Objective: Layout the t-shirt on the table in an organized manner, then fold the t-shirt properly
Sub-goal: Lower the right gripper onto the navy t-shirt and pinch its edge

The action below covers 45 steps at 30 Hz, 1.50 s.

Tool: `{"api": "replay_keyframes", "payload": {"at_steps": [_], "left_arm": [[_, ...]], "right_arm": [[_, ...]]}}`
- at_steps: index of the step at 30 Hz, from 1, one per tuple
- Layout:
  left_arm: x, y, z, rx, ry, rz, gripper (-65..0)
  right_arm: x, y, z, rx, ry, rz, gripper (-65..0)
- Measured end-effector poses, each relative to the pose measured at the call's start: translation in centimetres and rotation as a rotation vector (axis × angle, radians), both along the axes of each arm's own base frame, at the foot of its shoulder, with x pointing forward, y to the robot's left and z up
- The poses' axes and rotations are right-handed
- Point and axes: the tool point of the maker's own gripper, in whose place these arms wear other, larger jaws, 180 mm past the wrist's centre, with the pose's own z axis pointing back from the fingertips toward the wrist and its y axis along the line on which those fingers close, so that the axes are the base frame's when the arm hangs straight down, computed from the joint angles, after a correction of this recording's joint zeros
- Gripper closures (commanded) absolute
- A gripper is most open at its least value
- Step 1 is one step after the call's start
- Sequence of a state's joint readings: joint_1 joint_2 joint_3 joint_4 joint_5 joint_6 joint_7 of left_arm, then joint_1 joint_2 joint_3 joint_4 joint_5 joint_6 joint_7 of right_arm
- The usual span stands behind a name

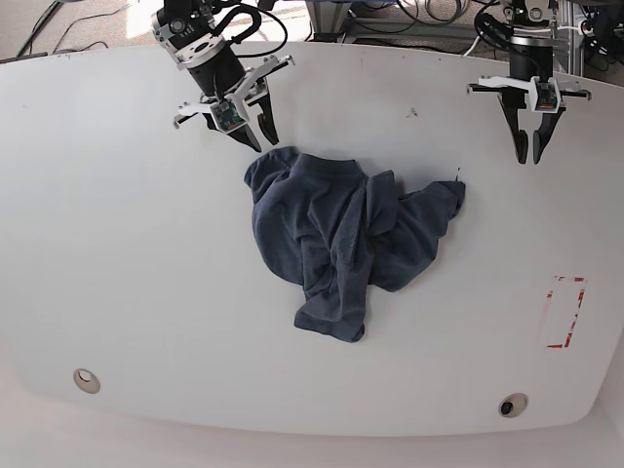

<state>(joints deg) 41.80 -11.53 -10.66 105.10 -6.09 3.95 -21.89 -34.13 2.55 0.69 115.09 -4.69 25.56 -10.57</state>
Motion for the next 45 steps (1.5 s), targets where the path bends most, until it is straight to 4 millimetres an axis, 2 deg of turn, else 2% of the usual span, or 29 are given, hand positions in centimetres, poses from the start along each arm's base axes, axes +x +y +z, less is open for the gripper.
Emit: {"api": "replay_keyframes", "payload": {"at_steps": [8,11,17,20,24,28,31,36,45], "left_arm": [[1.6,-1.3,0.5,-0.024,-0.032,-0.032,-24.6],[2.5,-1.1,0.8,-0.023,-0.039,-0.021,-26.8],[3.8,-0.7,1.1,-0.023,-0.040,-0.004,-37.5],[4.2,-0.8,1.1,-0.027,-0.042,-0.006,-37.8],[4.4,-0.7,1.2,-0.026,-0.045,-0.003,-37.8],[4.3,-0.7,1.2,-0.027,-0.042,-0.003,-37.8],[4.3,-0.7,1.1,-0.028,-0.041,-0.001,-37.8],[4.3,-0.7,1.1,-0.027,-0.041,-0.002,-37.8],[4.2,-0.6,1.1,-0.025,-0.038,-0.003,-37.8]], "right_arm": [[1.4,2.8,0.8,0.012,-0.016,0.078,-27.6],[2.2,4.0,1.1,0.004,-0.019,0.112,-27.6],[3.6,5.8,1.5,0.000,-0.035,0.167,-27.6],[3.5,6.6,1.0,-0.049,-0.021,0.227,-27.6],[2.7,7.6,-0.5,-0.209,-0.007,0.336,-27.6],[2.3,8.8,-1.0,-0.293,-0.034,0.400,-27.6],[2.0,8.9,-2.2,-0.366,-0.032,0.424,-27.6],[2.2,7.5,-4.5,-0.477,-0.008,0.433,-27.6],[3.5,6.7,-6.0,-0.544,-0.021,0.444,-27.4]]}}
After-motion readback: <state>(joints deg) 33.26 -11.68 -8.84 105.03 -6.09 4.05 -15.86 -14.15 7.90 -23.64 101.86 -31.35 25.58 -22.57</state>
